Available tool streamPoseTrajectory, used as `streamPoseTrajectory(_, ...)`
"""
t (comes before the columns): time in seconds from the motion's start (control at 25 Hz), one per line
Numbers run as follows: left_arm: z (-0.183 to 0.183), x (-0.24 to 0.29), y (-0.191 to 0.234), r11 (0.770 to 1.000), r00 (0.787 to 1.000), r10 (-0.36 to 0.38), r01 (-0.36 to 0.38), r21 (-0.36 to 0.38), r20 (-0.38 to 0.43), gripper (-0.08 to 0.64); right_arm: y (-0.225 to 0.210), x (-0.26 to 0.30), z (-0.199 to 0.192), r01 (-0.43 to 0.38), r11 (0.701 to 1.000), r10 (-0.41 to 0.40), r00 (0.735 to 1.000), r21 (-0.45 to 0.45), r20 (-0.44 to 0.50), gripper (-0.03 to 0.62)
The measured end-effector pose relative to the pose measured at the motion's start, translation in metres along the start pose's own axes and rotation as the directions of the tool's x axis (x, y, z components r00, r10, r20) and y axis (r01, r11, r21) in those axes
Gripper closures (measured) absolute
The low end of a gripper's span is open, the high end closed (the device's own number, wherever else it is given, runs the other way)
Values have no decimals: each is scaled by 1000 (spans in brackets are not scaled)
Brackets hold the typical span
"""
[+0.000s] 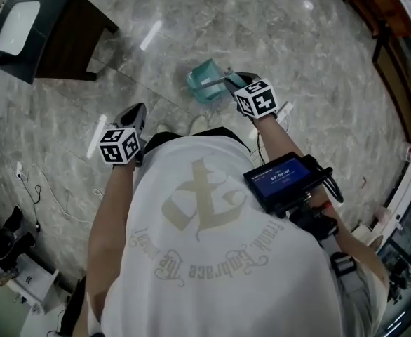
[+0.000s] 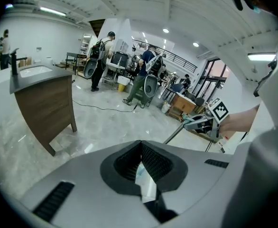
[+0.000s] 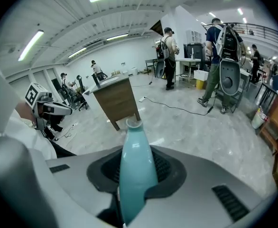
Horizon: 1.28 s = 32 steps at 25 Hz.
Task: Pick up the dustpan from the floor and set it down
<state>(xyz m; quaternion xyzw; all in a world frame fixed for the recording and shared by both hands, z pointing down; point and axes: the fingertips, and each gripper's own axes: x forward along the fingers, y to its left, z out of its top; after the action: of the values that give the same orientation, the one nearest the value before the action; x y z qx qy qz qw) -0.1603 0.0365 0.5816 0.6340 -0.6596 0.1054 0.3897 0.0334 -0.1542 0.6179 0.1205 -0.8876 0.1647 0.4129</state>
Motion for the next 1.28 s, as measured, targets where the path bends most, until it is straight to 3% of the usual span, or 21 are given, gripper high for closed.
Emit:
streamPoseTrajectory(0.12, 7, -14, -12, 1000, 1000, -6, 6, 3, -9, 548, 12, -22, 9, -31, 999, 31, 1000, -8, 0, 491)
streamPoseTrajectory(0.36, 37, -35, 6, 1000, 994, -3, 1, 19, 107, 548, 39, -24, 68, -78, 991, 83, 995, -112, 48, 491)
streamPoseTrajectory(0.68, 32, -67, 16, 1000, 991, -19, 17, 11, 130, 548, 94, -41, 121, -135, 968, 156, 984, -211, 86, 492)
streamPoseTrajectory(1.08, 57, -93, 32, 996, 981, -52, 38, 79, 185, 548, 138, -55, 176, -164, 941, 216, 964, -295, 154, 492)
streamPoseTrajectory(1.28, 61, -89, 21, 993, 980, -77, 60, 100, 184, 548, 143, -71, 170, -168, 945, 219, 962, -282, 161, 492)
